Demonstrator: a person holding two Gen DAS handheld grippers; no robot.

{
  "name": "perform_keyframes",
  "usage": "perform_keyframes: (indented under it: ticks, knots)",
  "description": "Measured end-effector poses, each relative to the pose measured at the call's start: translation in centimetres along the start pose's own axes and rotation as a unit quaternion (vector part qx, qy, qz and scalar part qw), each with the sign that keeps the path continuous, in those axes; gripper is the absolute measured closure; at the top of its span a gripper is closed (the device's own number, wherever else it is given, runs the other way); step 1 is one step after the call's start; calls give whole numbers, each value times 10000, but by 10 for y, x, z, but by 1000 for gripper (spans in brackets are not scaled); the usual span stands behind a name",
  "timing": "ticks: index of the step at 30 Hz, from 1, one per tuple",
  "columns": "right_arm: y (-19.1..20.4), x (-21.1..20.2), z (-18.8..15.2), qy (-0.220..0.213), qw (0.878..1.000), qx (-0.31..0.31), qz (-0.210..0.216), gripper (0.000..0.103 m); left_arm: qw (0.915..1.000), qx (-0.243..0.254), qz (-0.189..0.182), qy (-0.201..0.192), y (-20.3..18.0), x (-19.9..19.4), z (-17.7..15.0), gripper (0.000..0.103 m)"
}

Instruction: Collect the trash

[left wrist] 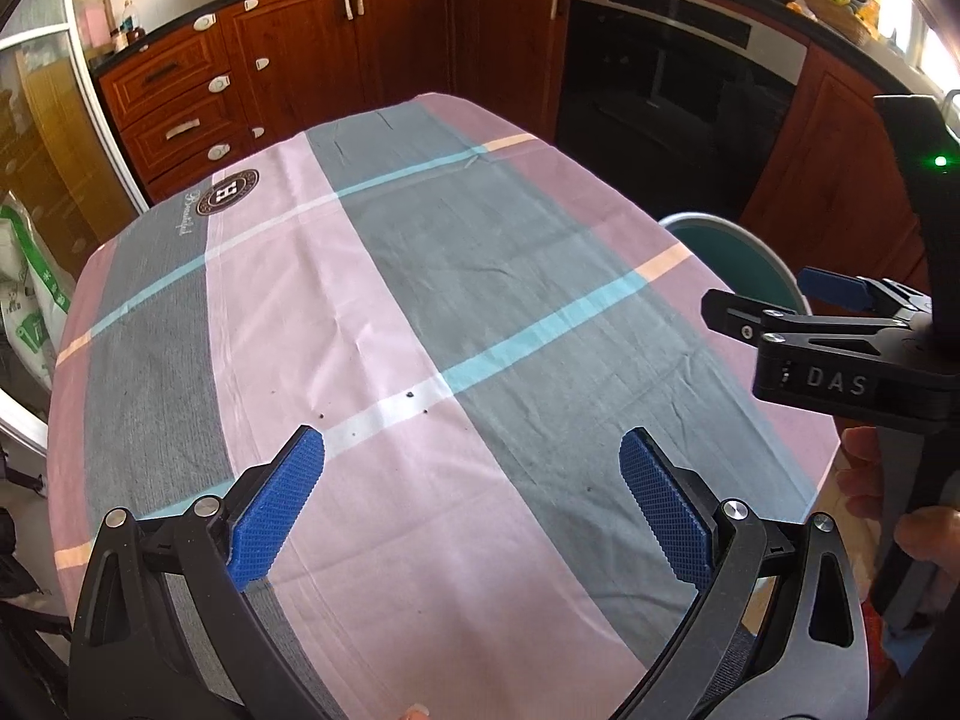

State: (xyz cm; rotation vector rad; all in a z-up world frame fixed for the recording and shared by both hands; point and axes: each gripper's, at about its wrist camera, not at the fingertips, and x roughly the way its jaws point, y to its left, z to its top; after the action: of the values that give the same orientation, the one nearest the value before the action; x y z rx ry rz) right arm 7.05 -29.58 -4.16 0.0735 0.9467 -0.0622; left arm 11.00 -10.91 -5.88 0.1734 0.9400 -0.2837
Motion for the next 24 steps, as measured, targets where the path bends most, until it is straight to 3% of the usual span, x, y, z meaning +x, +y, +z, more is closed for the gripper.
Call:
perform_keyframes:
  ticks: [8, 11, 18, 24]
  knots:
    - [15, 54, 19, 0, 9998, 158, 144, 6, 9993, -25, 275, -250, 19, 14, 17, 4]
    - [32, 66, 26, -29, 9999, -33, 138, 6, 9984, -362, 347, -262, 50, 24, 14, 4]
    - [73, 87, 37, -106, 9985, -457, 286, 6, 9844, -1237, 1247, -129, 153, 54, 2, 4]
    - [93, 101, 45, -54, 9978, -562, 352, 6, 9748, -1778, 1344, -62, 198, 65, -6, 4]
